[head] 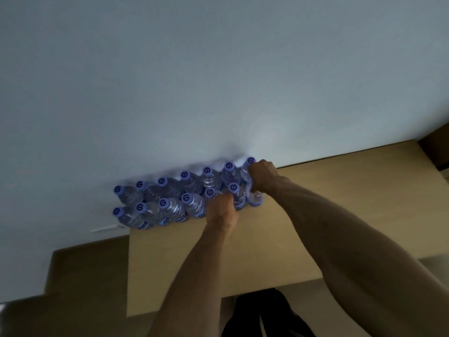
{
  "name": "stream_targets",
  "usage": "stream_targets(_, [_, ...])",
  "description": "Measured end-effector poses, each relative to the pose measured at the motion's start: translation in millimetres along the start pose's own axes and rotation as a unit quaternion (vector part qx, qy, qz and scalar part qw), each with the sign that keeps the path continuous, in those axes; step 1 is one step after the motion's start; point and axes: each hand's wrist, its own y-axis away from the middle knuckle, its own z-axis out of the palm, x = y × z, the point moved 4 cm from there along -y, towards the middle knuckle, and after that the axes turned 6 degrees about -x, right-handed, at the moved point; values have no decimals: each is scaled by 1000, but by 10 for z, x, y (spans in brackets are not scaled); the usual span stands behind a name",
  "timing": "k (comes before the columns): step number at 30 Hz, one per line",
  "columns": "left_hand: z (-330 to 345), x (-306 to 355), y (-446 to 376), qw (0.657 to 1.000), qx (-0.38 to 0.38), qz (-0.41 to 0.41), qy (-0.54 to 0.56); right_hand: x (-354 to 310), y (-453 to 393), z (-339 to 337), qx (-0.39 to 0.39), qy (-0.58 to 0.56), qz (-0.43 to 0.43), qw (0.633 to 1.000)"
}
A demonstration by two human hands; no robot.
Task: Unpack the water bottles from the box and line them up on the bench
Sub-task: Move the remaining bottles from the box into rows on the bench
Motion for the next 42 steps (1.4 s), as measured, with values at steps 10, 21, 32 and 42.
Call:
stream_targets(10, [147, -10, 14, 1000, 17, -11, 16, 336, -33, 242, -23, -442, 204, 873])
stream_targets(21, [670, -168, -45, 997, -63, -45, 29, 154, -330, 715, -120, -748, 187, 625])
stream_targets(32, [617, -179, -120, 994, -70, -76, 24, 182, -357, 735, -144, -760, 170, 610])
stream_targets(42, [799, 188, -341, 970, -157, -139, 120, 378, -416, 935, -109, -789, 118, 593])
